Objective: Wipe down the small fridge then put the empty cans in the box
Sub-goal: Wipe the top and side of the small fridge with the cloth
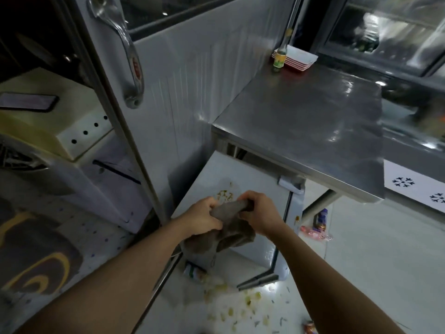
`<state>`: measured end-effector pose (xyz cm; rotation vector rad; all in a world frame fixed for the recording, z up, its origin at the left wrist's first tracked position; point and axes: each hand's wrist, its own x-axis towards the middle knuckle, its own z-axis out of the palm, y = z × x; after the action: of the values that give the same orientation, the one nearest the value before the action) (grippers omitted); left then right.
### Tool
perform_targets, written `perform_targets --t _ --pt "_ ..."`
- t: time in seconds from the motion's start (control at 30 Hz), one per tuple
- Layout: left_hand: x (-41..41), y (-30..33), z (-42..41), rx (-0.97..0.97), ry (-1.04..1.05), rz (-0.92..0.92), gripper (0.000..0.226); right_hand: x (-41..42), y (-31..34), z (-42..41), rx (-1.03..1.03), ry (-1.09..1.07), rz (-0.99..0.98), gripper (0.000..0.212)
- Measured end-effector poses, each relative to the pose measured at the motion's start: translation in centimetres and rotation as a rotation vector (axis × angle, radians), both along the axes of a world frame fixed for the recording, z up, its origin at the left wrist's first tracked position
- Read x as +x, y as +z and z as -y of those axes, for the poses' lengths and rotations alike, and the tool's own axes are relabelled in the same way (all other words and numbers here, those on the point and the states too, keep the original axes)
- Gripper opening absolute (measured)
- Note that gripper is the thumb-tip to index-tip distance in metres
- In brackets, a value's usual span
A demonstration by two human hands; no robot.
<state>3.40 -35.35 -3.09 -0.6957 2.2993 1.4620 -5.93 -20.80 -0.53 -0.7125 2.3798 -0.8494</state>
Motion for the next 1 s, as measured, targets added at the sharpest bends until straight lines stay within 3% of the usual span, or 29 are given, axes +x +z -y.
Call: perform_targets --t 0.13,0.2,0.33,0.43,0.5,0.6,0.77,0.87,1.0 --pt "-1.5 -0.9 1.3 -0.007 0.147 0.045 0.035 -2.1 -2.9 -0.7 -0.01 -0.11 0.225 0.01" --pt "-2.6 -1.6 1.8 0.03 0.212 0.041 0.035 -3.1 -4.3 -0.7 -0.073 -0.212 0.292 0.013" --pt "-4.9 -3.8 2.5 0.062 0.289 0.046 0.034 -5.5 -6.7 0.6 -0.13 -0.388 0.2 0.035" --pt "-6.5 -5.6 3.4 -0.05 0.231 0.063 0.038 -7.3 -8.5 2.3 -0.046 -0.423 0.069 0.046" --pt "-7.2 -6.8 4.5 -0.19 0.178 0.089 0.041 -7.5 -10.0 3.3 0.147 -0.387 -0.094 0.052" --pt "-7.6 -8.1 6.2 -0.32 0.128 0.072 0.047 -6.1 -11.8 5.1 0.244 -0.328 -0.236 0.044" --pt "-8.8 -10.6 8.5 -0.397 -0.021 0.026 0.058 -4.2 -15.7 9.4 0.387 -0.372 -0.155 0.071" --pt "-9.8 -12.0 9.1 -0.377 -0.045 -0.012 0.058 -4.3 -17.4 10.7 0.419 -0.32 -0.267 0.077" --pt "-10.5 -12.7 9.1 -0.391 -0.008 0.006 0.07 -3.0 -18.8 9.4 0.332 -0.105 -0.437 0.069"
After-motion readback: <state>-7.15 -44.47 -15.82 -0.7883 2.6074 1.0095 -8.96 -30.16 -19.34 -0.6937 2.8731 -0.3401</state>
